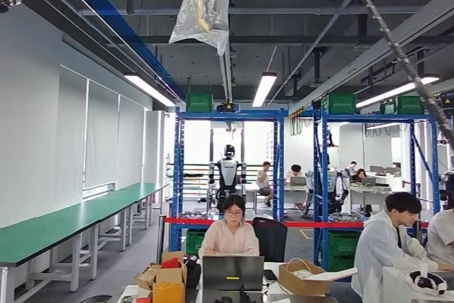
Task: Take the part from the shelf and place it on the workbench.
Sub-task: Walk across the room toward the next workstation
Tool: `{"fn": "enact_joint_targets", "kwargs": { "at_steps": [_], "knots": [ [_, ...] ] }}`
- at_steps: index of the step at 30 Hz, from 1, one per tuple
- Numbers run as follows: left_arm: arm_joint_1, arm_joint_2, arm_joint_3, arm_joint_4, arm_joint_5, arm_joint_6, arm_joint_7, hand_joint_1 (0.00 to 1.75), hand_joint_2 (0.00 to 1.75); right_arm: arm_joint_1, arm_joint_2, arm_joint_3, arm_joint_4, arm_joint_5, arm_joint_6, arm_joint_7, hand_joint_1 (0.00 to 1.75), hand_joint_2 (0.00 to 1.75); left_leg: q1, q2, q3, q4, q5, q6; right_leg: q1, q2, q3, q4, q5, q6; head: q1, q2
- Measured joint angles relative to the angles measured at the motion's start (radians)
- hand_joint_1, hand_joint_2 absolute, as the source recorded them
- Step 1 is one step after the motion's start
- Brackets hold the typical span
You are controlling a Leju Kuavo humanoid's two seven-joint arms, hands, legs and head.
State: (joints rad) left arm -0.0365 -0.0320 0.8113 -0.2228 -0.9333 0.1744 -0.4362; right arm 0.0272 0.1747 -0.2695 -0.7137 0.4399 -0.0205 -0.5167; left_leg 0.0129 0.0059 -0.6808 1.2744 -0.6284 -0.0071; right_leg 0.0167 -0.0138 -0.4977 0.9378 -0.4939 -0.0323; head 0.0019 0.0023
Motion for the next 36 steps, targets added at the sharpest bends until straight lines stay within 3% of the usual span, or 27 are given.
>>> {"fn": "enact_joint_targets", "kwargs": {
  "at_steps": [1, 2, 4, 5, 7, 9, 10, 12, 14, 15, 16, 17, 19, 21, 22, 24, 25, 27, 29, 30, 31, 32, 35, 36],
  "knots": [
    [0.0, 0.0, 0.005, 0.0, -0.009, -0.001, 0.0, 0.0, 0.0, -0.007, -0.011, -0.012, 0.078, 0.018, -0.032, 0.028, 0.0, 0.0, 0.002, 0.0, 0.015, 0.008, 0.019, -0.003, -0.001, -0.002, -0.017, 0.011, 0.004, 0.002, 0.0, 0.0],
    [-0.001, 0.0, 0.009, 0.0, -0.017, -0.002, 0.001, 0.0, 0.0, -0.011, -0.02, -0.022, 0.143, 0.031, -0.055, 0.058, 0.0, 0.0, 0.004, 0.0, 0.046, -0.018, 0.048, -0.005, -0.003, -0.002, -0.035, 0.023, 0.008, 0.005, 0.0, 0.0],
    [-0.002, 0.0, 0.016, -0.002, -0.029, -0.004, 0.001, 0.0, 0.0, -0.017, -0.032, -0.035, 0.239, 0.054, -0.084, 0.126, 0.0, 0.0, 0.007, 0.0, 0.136, -0.14, 0.083, -0.008, -0.004, -0.001, -0.07, 0.054, 0.01, 0.011, 0.0, 0.0],
    [-0.004, 0.0, 0.019, -0.003, -0.034, -0.005, 0.001, 0.0, 0.0, -0.02, -0.035, -0.041, 0.277, 0.063, -0.091, 0.175, 0.0, 0.0, 0.007, -0.001, 0.174, -0.199, 0.081, -0.005, -0.003, 0.0, -0.084, 0.068, 0.012, 0.016, 0.0, 0.0],
    [-0.009, 0.0, 0.028, -0.004, -0.046, -0.007, 0.004, 0.0, 0.0, -0.028, -0.041, -0.052, 0.341, 0.078, -0.097, 0.289, 0.0, 0.0, 0.004, -0.002, 0.206, -0.259, 0.063, 0.001, -0.002, 0.002, -0.103, 0.086, 0.021, 0.028, 0.0, 0.0],
    [-0.01, -0.001, 0.036, -0.005, -0.058, -0.007, 0.007, 0.0, 0.0, -0.028, -0.045, -0.064, 0.388, 0.087, -0.097, 0.373, 0.0, 0.0, 0.005, -0.001, 0.198, -0.263, 0.067, 0.012, -0.004, 0.005, -0.112, 0.091, 0.024, 0.042, 0.0, 0.0],
    [-0.011, -0.002, 0.041, -0.005, -0.064, -0.008, 0.008, 0.0, 0.0, -0.028, -0.046, -0.07, 0.406, 0.09, -0.097, 0.407, 0.0, 0.0, 0.006, 0.001, 0.191, -0.264, 0.073, 0.02, -0.005, 0.006, -0.118, 0.103, 0.006, 0.049, 0.0, 0.0],
    [-0.013, -0.004, 0.052, -0.006, -0.075, -0.008, 0.01, 0.0, 0.0, -0.029, -0.048, -0.082, 0.434, 0.097, -0.097, 0.469, 0.0, 0.0, 0.006, 0.005, 0.171, -0.266, 0.092, 0.035, -0.011, 0.009, -0.14, 0.182, -0.078, 0.061, 0.0, 0.0],
    [-0.014, -0.004, 0.062, -0.006, -0.085, -0.009, 0.011, 0.0, 0.0, -0.032, -0.05, -0.092, 0.454, 0.105, -0.097, 0.516, 0.0, 0.0, 0.001, 0.008, 0.15, -0.265, 0.11, 0.041, -0.016, 0.009, -0.164, 0.304, -0.159, 0.067, 0.0, 0.0],
    [-0.014, -0.004, 0.066, -0.006, -0.088, -0.01, 0.011, 0.0, 0.0, -0.033, -0.05, -0.095, 0.462, 0.108, -0.097, 0.531, 0.0, 0.0, -0.001, 0.009, 0.139, -0.265, 0.12, 0.042, -0.018, 0.009, -0.166, 0.346, -0.169, 0.068, 0.0, 0.0],
    [-0.014, -0.004, 0.071, -0.006, -0.09, -0.01, 0.012, 0.0, 0.0, -0.035, -0.051, -0.099, 0.468, 0.111, -0.096, 0.541, 0.0, 0.0, -0.003, 0.01, 0.127, -0.264, 0.129, 0.041, -0.019, 0.009, -0.153, 0.359, -0.157, 0.068, 0.0, 0.0],
    [-0.015, -0.005, 0.076, -0.006, -0.092, -0.011, 0.012, 0.0, 0.0, -0.036, -0.052, -0.103, 0.474, 0.113, -0.096, 0.548, 0.0, 0.0, -0.005, 0.01, 0.115, -0.264, 0.139, 0.04, -0.019, 0.009, -0.122, 0.334, -0.129, 0.066, 0.0, 0.0],
    [-0.015, -0.005, 0.083, -0.007, -0.095, -0.012, 0.012, 0.0, 0.0, -0.04, -0.052, -0.11, 0.479, 0.114, -0.092, 0.552, 0.0, 0.0, -0.007, 0.01, 0.096, -0.264, 0.157, 0.037, -0.018, 0.012, -0.019, 0.2, -0.077, 0.057, 0.0, 0.0],
    [-0.017, -0.006, 0.088, -0.007, -0.096, -0.014, 0.012, 0.0, 0.0, -0.045, -0.054, -0.116, 0.482, 0.11, -0.085, 0.55, 0.0, 0.0, -0.009, 0.01, 0.086, -0.264, 0.172, 0.028, -0.012, 0.015, 0.074, 0.056, -0.075, 0.045, 0.0, 0.0],
    [-0.017, -0.006, 0.091, -0.007, -0.096, -0.017, 0.012, 0.0, 0.0, -0.047, -0.054, -0.12, 0.484, 0.107, -0.08, 0.548, 0.0, 0.0, -0.009, 0.01, 0.083, -0.264, 0.179, 0.023, -0.009, 0.016, 0.096, 0.017, -0.082, 0.04, 0.0, 0.0],
    [-0.019, -0.008, 0.1, -0.007, -0.096, -0.022, 0.014, 0.0, 0.0, -0.05, -0.054, -0.13, 0.488, 0.104, -0.072, 0.543, 0.0, 0.0, -0.004, 0.01, 0.077, -0.265, 0.19, 0.01, -0.006, 0.015, 0.095, -0.003, -0.076, 0.028, 0.0, 0.0],
    [-0.019, -0.009, 0.105, -0.007, -0.096, -0.024, 0.016, 0.0, 0.0, -0.051, -0.055, -0.134, 0.49, 0.104, -0.068, 0.54, 0.0, 0.0, -0.001, 0.008, 0.072, -0.257, 0.179, 0.006, -0.006, 0.013, 0.089, -0.006, -0.066, 0.019, 0.0, 0.0],
    [-0.017, -0.011, 0.113, -0.007, -0.096, -0.026, 0.023, 0.0, 0.0, -0.051, -0.056, -0.14, 0.493, 0.105, -0.062, 0.536, 0.0, 0.0, 0.0, 0.004, 0.05, -0.192, 0.108, 0.002, -0.007, 0.008, 0.073, -0.01, -0.047, 0.006, 0.0, 0.0],
    [-0.016, -0.013, 0.12, -0.007, -0.098, -0.028, 0.028, 0.0, 0.0, -0.05, -0.058, -0.145, 0.493, 0.104, -0.056, 0.532, 0.0, 0.0, 0.0, 0.003, 0.016, -0.068, 0.024, 0.0, -0.003, 0.006, 0.052, -0.007, -0.031, 0.001, 0.0, 0.0],
    [-0.016, -0.013, 0.124, -0.007, -0.101, -0.028, 0.031, 0.0, 0.0, -0.049, -0.059, -0.149, 0.494, 0.103, -0.052, 0.53, 0.0, 0.0, 0.0, 0.003, 0.008, -0.016, 0.008, -0.002, -0.001, 0.006, 0.041, -0.005, -0.025, 0.0, 0.0, 0.0],
    [-0.015, -0.013, 0.127, -0.007, -0.103, -0.029, 0.034, 0.0, 0.0, -0.049, -0.059, -0.153, 0.495, 0.102, -0.049, 0.528, 0.0, 0.0, -0.001, 0.003, 0.013, 0.008, 0.014, -0.002, 0.0, 0.005, 0.03, -0.001, -0.02, 0.0, 0.0, 0.0],
    [-0.015, -0.013, 0.129, -0.007, -0.105, -0.03, 0.036, 0.0, 0.0, -0.05, -0.06, -0.157, 0.496, 0.101, -0.046, 0.527, 0.0, 0.0, -0.001, 0.003, 0.034, -0.006, 0.035, -0.002, 0.001, 0.005, 0.019, 0.006, -0.016, 0.001, 0.0, 0.0],
    [-0.018, -0.013, 0.132, -0.008, -0.106, -0.033, 0.038, 0.0, 0.0, -0.051, -0.061, -0.165, 0.498, 0.1, -0.039, 0.529, 0.0, 0.0, -0.001, 0.002, 0.16, -0.192, 0.093, 0.003, 0.002, 0.006, -0.009, 0.035, -0.015, 0.007, 0.0, 0.0],
    [-0.019, -0.014, 0.134, -0.008, -0.107, -0.035, 0.038, 0.0, 0.0, -0.051, -0.061, -0.169, 0.498, 0.097, -0.035, 0.534, 0.0, 0.44, -0.002, 0.002, 0.186, -0.239, 0.096, 0.006, 0.004, 0.006, -0.017, 0.043, -0.015, 0.011, 0.0, 0.0]
  ]
}}
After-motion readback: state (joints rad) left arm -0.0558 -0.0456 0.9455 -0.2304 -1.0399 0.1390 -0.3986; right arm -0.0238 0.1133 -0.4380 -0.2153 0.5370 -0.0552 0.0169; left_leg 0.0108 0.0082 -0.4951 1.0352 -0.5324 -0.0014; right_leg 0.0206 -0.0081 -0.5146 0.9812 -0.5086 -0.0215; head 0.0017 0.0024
